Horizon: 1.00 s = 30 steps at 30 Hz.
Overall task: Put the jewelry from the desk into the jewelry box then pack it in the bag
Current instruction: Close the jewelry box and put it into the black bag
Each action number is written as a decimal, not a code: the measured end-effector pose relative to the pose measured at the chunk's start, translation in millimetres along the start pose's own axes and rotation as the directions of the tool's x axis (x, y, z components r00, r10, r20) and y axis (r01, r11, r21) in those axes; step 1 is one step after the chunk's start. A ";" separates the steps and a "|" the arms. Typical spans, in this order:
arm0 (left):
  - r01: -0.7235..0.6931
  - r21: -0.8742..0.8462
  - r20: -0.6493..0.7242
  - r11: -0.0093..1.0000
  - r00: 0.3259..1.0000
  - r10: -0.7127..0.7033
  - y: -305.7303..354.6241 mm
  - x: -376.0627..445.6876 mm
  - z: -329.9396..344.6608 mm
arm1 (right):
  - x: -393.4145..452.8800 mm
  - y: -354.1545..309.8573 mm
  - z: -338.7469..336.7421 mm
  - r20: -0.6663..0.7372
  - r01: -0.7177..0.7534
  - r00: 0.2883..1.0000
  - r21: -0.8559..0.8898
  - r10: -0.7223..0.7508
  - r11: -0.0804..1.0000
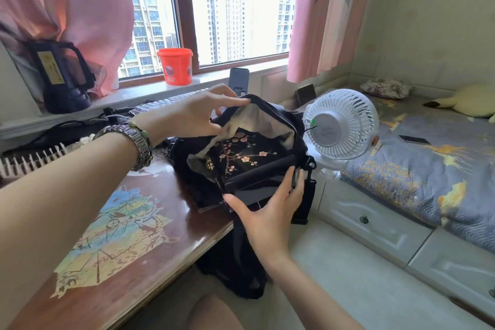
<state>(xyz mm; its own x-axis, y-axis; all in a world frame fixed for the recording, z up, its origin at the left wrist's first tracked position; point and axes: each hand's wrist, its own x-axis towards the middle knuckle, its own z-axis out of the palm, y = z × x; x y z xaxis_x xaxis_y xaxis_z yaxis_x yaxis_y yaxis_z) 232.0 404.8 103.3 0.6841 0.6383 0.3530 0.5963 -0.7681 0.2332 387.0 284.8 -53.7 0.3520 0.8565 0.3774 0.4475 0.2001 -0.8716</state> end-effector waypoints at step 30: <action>0.132 -0.061 0.072 0.989 0.989 -0.128 17.2 -12.2 -13.5 | 39.7 -41.1 86.3 -0.259 -0.111 0.961 -0.041 0.096 0.993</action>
<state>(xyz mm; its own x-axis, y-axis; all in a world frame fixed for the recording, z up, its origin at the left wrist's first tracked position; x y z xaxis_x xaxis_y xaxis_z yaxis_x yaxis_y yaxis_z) 228.2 383.1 115.3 0.6308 0.7332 0.2541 0.6547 -0.6786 0.3329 311.7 351.6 -29.8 0.5946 0.7191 0.3597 0.4393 0.0841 -0.8944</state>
